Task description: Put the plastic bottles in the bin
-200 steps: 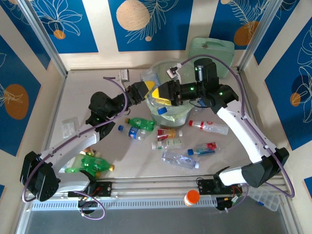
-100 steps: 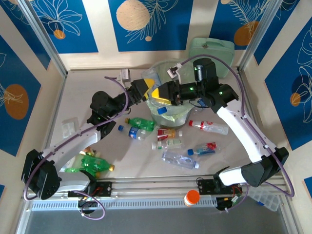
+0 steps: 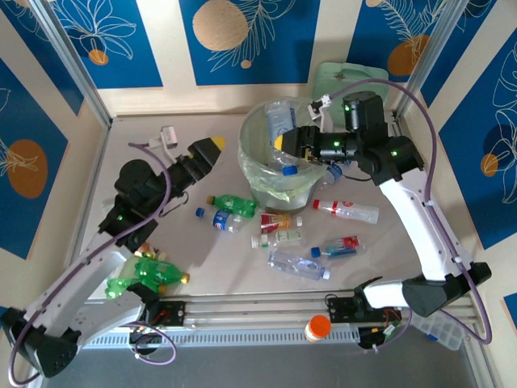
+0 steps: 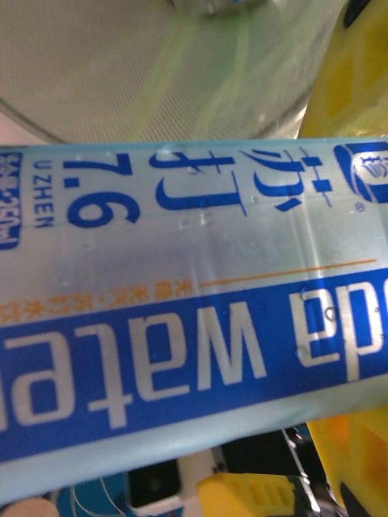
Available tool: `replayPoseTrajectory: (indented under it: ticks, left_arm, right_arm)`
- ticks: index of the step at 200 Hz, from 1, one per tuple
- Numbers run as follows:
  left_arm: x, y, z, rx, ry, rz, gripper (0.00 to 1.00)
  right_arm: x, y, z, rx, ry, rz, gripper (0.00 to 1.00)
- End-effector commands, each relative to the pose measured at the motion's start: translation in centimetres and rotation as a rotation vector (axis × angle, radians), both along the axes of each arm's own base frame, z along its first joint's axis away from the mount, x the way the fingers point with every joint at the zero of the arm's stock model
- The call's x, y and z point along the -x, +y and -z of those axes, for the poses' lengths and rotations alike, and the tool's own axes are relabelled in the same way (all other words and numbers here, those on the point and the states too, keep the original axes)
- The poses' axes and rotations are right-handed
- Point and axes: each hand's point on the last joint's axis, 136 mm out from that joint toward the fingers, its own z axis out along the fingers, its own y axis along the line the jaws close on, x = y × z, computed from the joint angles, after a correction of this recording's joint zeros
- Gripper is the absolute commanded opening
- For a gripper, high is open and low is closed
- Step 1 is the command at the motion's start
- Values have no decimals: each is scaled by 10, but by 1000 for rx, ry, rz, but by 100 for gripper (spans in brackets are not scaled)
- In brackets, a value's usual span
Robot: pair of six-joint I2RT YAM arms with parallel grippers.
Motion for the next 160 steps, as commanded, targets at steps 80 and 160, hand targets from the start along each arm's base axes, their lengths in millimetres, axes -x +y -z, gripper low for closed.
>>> replayPoseTrajectory:
  ticks: [80,160]
  left_arm:
    - [12,74,48,-398,130,-291,100]
    - [23,106,78,-543,239,-384,100]
  right_arm:
    - [-61,-22,65,380,76,144,40]
    - [-88,5,154,564,217,91,42]
